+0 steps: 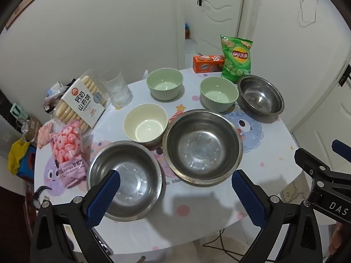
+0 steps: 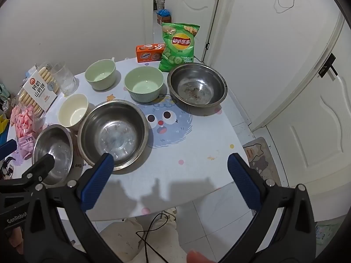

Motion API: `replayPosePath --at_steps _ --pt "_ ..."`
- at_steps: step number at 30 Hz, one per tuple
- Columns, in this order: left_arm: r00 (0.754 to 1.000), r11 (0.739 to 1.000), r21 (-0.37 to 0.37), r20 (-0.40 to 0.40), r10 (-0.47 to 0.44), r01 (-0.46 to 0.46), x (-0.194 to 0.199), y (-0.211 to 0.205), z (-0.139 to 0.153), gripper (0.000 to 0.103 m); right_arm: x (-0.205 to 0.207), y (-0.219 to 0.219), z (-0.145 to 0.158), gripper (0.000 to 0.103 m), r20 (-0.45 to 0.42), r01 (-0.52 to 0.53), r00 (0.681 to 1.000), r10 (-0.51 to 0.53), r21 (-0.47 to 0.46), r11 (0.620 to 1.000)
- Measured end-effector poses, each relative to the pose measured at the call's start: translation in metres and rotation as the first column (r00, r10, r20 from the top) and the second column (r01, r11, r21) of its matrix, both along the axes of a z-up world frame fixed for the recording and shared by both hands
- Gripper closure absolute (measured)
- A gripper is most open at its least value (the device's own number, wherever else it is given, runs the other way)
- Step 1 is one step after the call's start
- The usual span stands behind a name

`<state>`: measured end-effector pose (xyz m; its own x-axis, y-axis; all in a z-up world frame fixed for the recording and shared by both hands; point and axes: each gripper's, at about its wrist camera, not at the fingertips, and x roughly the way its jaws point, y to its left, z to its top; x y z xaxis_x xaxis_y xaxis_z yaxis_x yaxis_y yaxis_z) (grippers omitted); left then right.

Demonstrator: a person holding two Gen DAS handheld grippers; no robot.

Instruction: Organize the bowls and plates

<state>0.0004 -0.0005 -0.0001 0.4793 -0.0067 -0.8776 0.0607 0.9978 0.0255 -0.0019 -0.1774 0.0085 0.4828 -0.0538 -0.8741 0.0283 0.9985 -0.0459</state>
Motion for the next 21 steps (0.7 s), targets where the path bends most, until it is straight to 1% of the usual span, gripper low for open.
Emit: replayPosePath --at_steps 1,5,6,18,21 --pt "1.0 1.0 0.001 0.001 -0.002 0.002 0.0001 -0.0005 0.0001 0.0 0.0 -0.0009 0.0 0.0 -0.001 0.002 1.0 -0.002 0.013 1.0" --pt "1.0 1.0 0.0 0.007 -0.011 0.011 0.0004 -0.0027 0.0004 0.0 0.0004 0.0004 -0.0005 0.0 -0.004 0.001 1.0 -0.001 0.0 1.0" --pt "1.0 1.0 -0.001 0.003 0.006 -0.006 -0.0003 0.0019 0.0 0.0 0.0005 0.0005 -0.0007 0.0 -0.003 0.001 1.0 -0.001 0.0 1.0" --pt "1.0 1.0 -0.003 0.002 0.008 -0.008 -0.0006 0.0014 -0.0005 0.0 0.0025 -0.0012 0.0007 0.0 -0.005 0.0 1.0 0.0 0.001 1.0" --pt "1.0 1.0 0.0 0.003 0.009 -0.009 -0.0007 0.0011 -0.0006 0.0 -0.0001 -0.0007 -0.0037 0.0 -0.007 0.001 1.0 -0.001 0.002 1.0"
